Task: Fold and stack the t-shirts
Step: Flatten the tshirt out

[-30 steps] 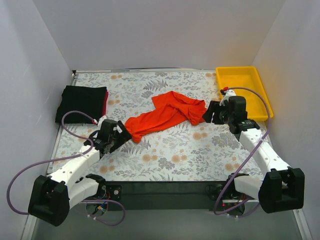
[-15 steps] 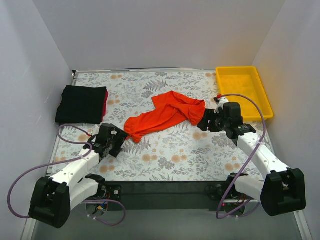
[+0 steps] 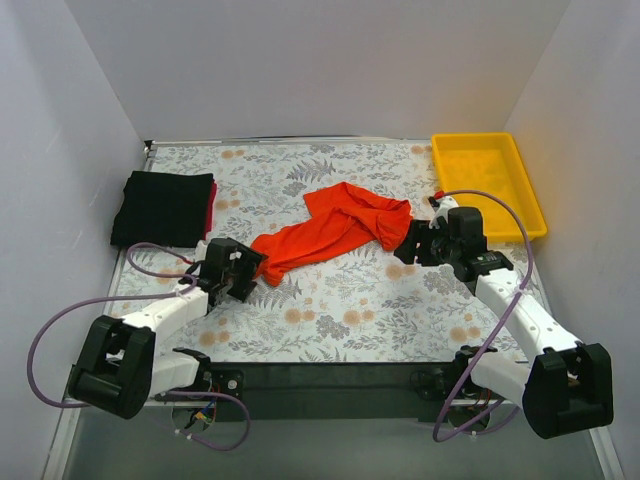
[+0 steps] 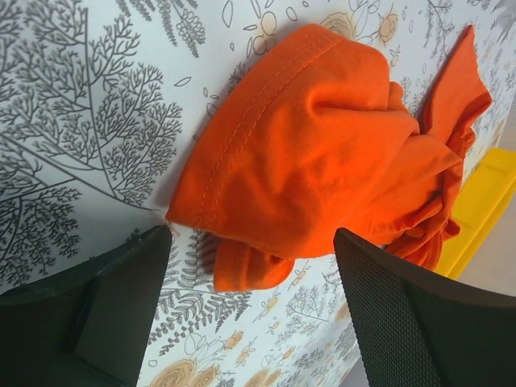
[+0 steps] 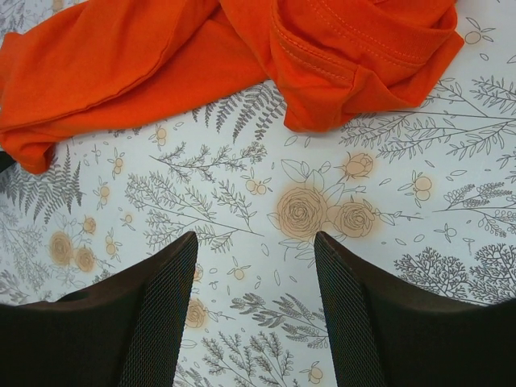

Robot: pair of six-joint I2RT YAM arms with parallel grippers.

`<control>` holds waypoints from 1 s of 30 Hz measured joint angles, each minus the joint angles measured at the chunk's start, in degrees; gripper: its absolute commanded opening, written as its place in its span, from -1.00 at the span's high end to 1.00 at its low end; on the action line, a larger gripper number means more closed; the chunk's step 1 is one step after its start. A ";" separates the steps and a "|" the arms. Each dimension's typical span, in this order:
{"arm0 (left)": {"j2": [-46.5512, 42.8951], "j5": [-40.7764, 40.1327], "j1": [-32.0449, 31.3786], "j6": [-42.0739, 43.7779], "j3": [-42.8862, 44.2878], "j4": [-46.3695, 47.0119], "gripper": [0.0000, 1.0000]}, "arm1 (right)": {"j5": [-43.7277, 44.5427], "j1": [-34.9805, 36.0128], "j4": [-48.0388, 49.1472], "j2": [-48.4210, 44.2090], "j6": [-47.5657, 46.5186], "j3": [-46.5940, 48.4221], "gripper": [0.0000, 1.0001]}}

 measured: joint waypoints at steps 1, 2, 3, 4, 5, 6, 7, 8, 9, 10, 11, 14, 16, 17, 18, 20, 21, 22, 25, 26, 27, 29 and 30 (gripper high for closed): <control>0.55 -0.07 -0.02 -0.07 0.09 0.76 -0.50 | 0.00 0.00 0.02 -0.22 0.00 0.00 -0.13; 1.05 -0.15 -0.07 -0.17 0.11 1.46 -0.47 | 0.00 0.00 0.02 -0.52 0.00 0.00 -0.13; 1.29 -0.15 -0.11 -0.22 0.11 1.77 -0.43 | 0.02 0.00 0.00 -0.70 0.00 0.00 -0.13; 1.57 -0.24 -0.15 -0.31 0.11 2.14 -0.40 | 0.00 0.00 0.02 -0.90 0.00 0.00 -0.13; 1.84 -0.46 -0.20 -0.33 0.11 2.47 -0.29 | 0.00 0.00 0.02 -1.03 -0.02 0.00 -0.13; 2.08 -0.74 -0.24 -0.33 0.11 2.60 -0.24 | -0.02 0.00 0.02 -1.07 0.00 0.00 -0.13; 2.32 -1.11 -0.26 -0.48 0.09 2.64 -0.16 | -0.04 0.00 0.02 -1.07 0.00 0.00 -0.13; 2.51 -1.44 -0.26 -0.48 0.07 2.69 -0.01 | -0.09 0.00 0.02 -1.07 0.00 0.00 -0.13; 2.64 -1.92 -0.26 -0.57 -0.02 2.67 0.06 | -0.17 0.00 0.02 -1.07 0.00 0.00 -0.13; 2.73 -2.64 -0.28 -0.35 -0.17 2.43 0.15 | -0.20 0.00 0.02 -1.07 0.00 0.00 -0.13; 2.80 -3.02 -0.28 -0.48 -0.46 2.38 0.25 | -0.20 0.00 0.00 -1.07 0.00 0.00 -0.13; 2.84 -4.90 -0.28 -0.31 -0.70 1.57 0.62 | -0.15 0.00 0.09 -1.07 0.00 -0.35 -0.13; 2.84 -6.16 -0.28 -0.11 -0.79 1.07 0.85 | -0.02 0.00 0.04 -1.07 0.00 -0.76 -0.13; 2.84 -6.97 -0.28 0.04 -0.81 0.90 0.99 | 0.09 0.00 -0.02 -1.05 0.00 -0.83 -0.13; 2.82 -7.45 -0.28 -0.15 -0.81 0.87 0.99 | 0.28 0.00 0.00 -1.03 -0.02 -0.83 -0.13; 2.64 -8.66 -0.28 0.04 -0.81 0.63 1.00 | 0.68 0.00 0.07 -0.81 -0.09 -0.83 -0.12; 2.40 -9.27 -0.28 0.04 -0.81 0.48 1.00 | 0.79 0.00 0.15 -0.39 -0.17 -0.83 -0.11; 2.01 -9.88 -0.28 0.04 -0.81 0.24 1.00 | 0.96 0.00 0.28 0.11 -0.24 -0.83 -0.11; 0.04 -11.56 -0.28 0.04 -0.70 -1.07 1.00 | 1.75 0.04 0.57 2.82 -0.52 -0.70 -0.09; -0.66 -12.15 -0.28 0.02 -0.44 -1.86 1.00 | 2.03 0.04 0.83 3.93 -0.70 -0.59 -0.07; -1.31 -12.87 -0.28 0.04 -0.04 -2.56 1.00 | 2.21 0.09 0.98 4.79 -0.81 -0.48 -0.06; -2.58 -13.94 -0.28 0.39 1.03 -4.04 1.00 | 2.49 0.26 1.62 7.32 -1.25 0.17 -0.05; -3.34 -14.51 -0.28 1.03 1.68 -4.57 1.00 | 2.67 0.37 1.79 8.72 -1.53 0.83 -0.04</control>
